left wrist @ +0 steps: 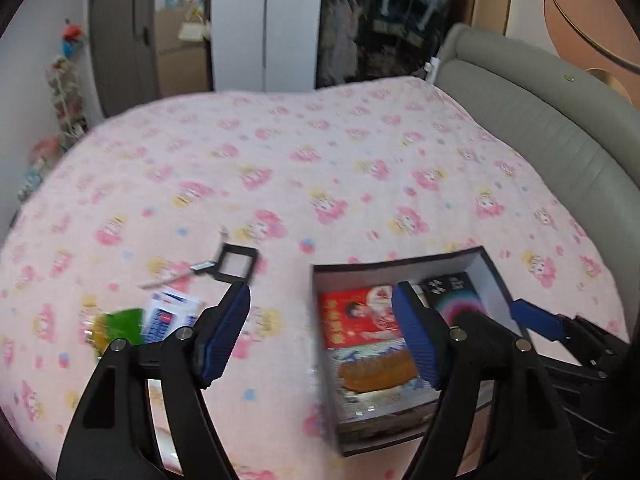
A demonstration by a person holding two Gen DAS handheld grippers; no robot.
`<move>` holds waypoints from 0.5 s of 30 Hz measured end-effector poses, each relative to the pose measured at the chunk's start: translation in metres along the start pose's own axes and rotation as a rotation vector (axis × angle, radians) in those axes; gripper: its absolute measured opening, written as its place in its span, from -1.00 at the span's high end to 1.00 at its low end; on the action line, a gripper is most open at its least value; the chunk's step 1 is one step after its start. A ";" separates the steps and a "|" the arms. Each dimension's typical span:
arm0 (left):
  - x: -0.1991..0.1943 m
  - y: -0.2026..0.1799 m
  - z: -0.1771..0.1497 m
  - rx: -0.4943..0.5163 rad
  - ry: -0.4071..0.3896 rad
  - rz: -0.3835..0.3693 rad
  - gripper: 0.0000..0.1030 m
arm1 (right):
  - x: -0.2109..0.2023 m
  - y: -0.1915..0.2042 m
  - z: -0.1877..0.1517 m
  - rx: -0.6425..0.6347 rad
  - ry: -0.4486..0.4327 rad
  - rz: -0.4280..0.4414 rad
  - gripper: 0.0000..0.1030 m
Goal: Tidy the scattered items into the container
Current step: 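Withdraw both tools up from the box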
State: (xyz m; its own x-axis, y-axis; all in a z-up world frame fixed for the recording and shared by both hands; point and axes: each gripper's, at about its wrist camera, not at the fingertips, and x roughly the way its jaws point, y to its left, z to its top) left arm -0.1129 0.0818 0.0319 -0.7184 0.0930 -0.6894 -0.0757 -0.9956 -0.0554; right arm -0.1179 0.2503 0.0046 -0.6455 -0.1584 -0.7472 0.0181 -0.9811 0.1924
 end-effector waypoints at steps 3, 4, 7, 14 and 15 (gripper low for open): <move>-0.011 -0.004 -0.003 -0.005 -0.038 0.030 -0.47 | -0.014 0.019 -0.001 -0.021 -0.028 -0.001 -0.16; -0.015 -0.002 -0.004 -0.009 -0.048 0.036 -0.48 | -0.018 0.025 -0.002 -0.029 -0.038 -0.006 -0.16; -0.035 0.016 -0.005 -0.019 -0.070 0.066 -0.72 | -0.027 0.037 -0.006 -0.029 -0.055 -0.001 -0.16; -0.070 0.045 -0.023 -0.016 -0.101 0.071 -0.89 | -0.044 0.050 -0.032 -0.025 -0.071 -0.009 -0.17; -0.072 0.046 -0.028 -0.016 -0.102 0.074 -0.90 | -0.046 0.052 -0.036 -0.026 -0.072 -0.010 -0.17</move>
State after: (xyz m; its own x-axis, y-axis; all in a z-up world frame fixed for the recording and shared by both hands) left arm -0.0451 0.0292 0.0589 -0.7884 0.0193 -0.6149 -0.0095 -0.9998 -0.0193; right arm -0.0601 0.2029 0.0258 -0.6993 -0.1412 -0.7008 0.0304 -0.9853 0.1681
